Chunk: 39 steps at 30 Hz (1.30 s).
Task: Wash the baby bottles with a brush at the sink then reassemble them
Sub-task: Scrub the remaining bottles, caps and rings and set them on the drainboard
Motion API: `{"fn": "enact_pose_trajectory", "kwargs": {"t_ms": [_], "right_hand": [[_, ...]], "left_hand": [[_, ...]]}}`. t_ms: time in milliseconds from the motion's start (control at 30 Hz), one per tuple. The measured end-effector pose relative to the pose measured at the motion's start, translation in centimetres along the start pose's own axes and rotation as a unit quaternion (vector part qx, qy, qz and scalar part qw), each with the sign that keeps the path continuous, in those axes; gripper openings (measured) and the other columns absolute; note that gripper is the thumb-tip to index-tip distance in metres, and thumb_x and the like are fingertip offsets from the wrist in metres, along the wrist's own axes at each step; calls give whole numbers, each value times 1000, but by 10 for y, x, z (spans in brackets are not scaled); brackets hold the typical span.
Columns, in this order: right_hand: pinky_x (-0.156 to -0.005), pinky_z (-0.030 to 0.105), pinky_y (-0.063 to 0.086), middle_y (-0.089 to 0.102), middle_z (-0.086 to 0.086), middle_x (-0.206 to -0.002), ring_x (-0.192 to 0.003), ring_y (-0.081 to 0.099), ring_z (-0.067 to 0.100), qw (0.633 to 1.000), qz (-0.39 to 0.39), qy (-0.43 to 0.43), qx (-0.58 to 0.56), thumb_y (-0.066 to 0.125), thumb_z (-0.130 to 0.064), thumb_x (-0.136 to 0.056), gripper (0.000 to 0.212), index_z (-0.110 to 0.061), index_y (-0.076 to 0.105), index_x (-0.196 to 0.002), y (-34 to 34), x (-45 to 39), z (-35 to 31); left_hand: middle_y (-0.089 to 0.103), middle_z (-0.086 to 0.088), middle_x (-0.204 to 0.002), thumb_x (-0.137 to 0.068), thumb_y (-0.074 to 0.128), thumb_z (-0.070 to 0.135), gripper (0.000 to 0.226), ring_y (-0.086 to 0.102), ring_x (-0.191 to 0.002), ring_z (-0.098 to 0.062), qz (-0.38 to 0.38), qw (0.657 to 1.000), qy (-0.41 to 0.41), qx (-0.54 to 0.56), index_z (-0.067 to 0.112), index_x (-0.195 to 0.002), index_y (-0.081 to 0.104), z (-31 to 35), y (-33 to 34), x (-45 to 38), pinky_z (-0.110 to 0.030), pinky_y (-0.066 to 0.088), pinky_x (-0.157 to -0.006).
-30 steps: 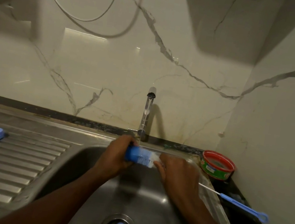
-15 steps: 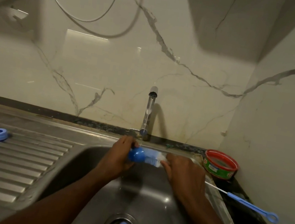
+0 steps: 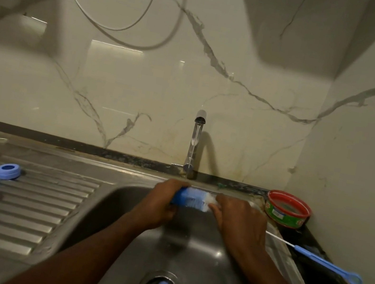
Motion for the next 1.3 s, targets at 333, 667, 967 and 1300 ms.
{"fn": "enact_pose_trajectory", "kwargs": {"t_ms": [333,667,967,1300], "right_hand": [[-59,25,45,70,-10,-89,-72,64,10,989,101,-108,27,61,-50,-96,21,-33,70,-104,-8,8,-16],[-77,28,49,68,-9,-101,-90,62,8,1000,1,-9,18,46,-58,-100,32,-35,63,-115,-10,8,-6],[-63,33,47,64,-5,-88,-78,62,15,999,12,-27,30,35,-53,-103,31,-29,54,-98,-18,7,-7],[-79,30,53,73,-11,-101,-89,65,7,999,6,-20,24,46,-64,-95,41,-38,67,-119,-23,10,-8]], "left_hand": [[60,4,-126,-79,85,32,56,55,-110,-4,22,999,-46,-6,23,-127,57,-4,0,0,-25,51,-98],[50,11,-130,-75,87,23,63,51,-116,-3,28,999,21,-22,32,-127,51,-4,-4,-2,-22,48,-96],[51,3,-138,-87,77,28,60,51,-123,-6,-68,997,-39,28,23,-139,46,-3,17,6,-31,45,-107],[60,5,-130,-83,81,27,53,56,-118,-9,37,994,-64,-85,26,-130,56,-16,-14,4,-35,50,-103]]}}
Point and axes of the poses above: each hand's wrist, its own x-axis away from the middle knuckle, its own y-axis out of the palm, z = x × y, the point moved 4 cm from there along -x, towards the middle knuckle
